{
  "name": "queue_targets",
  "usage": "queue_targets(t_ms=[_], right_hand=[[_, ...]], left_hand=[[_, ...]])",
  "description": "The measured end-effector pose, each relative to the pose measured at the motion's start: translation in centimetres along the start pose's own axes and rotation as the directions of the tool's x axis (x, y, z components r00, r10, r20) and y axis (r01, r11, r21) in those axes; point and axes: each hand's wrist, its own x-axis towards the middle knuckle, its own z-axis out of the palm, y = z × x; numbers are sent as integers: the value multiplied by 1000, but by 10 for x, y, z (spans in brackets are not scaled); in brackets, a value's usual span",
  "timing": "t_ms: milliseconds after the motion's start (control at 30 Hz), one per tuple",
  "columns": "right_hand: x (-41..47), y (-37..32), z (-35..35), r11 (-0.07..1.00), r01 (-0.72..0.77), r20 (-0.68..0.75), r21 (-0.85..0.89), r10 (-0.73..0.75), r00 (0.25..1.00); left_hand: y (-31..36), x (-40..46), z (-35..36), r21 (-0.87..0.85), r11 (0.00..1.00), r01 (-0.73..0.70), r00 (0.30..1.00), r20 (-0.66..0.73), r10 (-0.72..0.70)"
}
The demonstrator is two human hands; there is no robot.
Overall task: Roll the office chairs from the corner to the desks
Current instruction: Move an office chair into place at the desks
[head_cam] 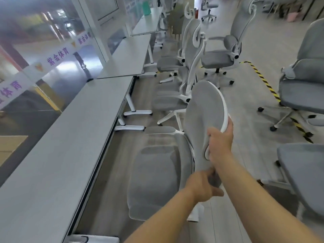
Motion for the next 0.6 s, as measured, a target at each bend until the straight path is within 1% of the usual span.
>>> queue_targets(t_ms=[100,267,400,467,533,567,600], right_hand=[[4,-4,-18,999,-23,33,27,22,999],[10,-9,-40,1000,1,69,-3,0,998],[14,-9,-54,999,-5,101,-41,9,995],[14,-5,-65,992,14,152,-124,5,988],[5,4,-83,958,83,224,-274,-21,974],[-3,13,-94,913,139,259,-383,-39,965],[-13,25,-104,826,209,293,-523,-56,954]], left_hand=[[11,-4,9,-25,1000,10,1000,-9,-10],[31,0,16,16,1000,-6,998,69,5],[33,1,26,6,1000,-30,998,59,30],[24,-1,26,-30,998,-62,995,73,64],[1,-6,23,-75,995,-71,990,116,79],[-14,-10,21,-79,995,-61,989,133,71],[-34,-17,20,-44,998,-36,990,131,41]])
